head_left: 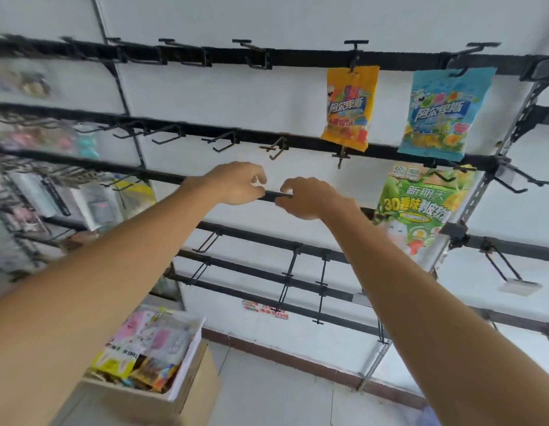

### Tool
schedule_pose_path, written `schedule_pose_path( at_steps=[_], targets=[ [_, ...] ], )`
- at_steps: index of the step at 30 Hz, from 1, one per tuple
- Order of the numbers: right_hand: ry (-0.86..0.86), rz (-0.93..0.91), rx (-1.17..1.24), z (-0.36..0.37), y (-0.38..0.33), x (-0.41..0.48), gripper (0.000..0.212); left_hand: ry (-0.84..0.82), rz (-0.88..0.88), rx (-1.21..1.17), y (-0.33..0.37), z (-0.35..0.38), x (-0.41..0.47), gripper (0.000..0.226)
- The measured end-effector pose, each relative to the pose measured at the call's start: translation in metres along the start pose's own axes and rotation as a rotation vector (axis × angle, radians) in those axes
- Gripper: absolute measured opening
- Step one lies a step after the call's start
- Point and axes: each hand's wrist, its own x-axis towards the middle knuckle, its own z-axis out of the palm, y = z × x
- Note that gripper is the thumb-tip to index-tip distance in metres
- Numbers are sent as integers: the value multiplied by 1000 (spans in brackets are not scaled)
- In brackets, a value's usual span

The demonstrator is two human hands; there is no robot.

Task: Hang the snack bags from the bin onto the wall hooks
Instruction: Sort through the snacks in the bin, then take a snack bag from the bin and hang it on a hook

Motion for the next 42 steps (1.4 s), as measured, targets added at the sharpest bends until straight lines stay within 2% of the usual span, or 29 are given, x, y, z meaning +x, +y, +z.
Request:
schedule_pose_path(
  at_steps=[4,8,14,18,22,28,31,33,37,42],
  targets=[
    [-80,-74,10,51,-43,22,50,-14,-116,-18,-58,16,-27,35],
    [-137,-174,8,105,-99,47,44,-37,-238,-30,-124,39,-56,33],
    [-313,-322,5,200,-186,74,46,-190,-352,-10,-244,90,-104,35],
    [-404,-366,5,259,-239,97,45,-301,-426,-83,-321,123,-128,21],
    [-476,-376,19,309,-275,124,45,-348,-476,-132,-388,151,-142,34],
    [-621,-322,41,390,-290,151,46,-428,-553,-223,-448,203,-148,38],
    [-692,-294,21,431,-284,169,45,-433,-581,-259,-476,239,-147,28],
    [-728,-288,15,458,-279,184,46,-416,-608,-285,-491,263,-143,23],
    [-773,-317,-11,521,-273,220,49,-360,-712,-351,-525,317,-134,36],
    [-772,-341,17,599,-282,254,51,-249,-834,-395,-568,384,-116,29]
  ],
)
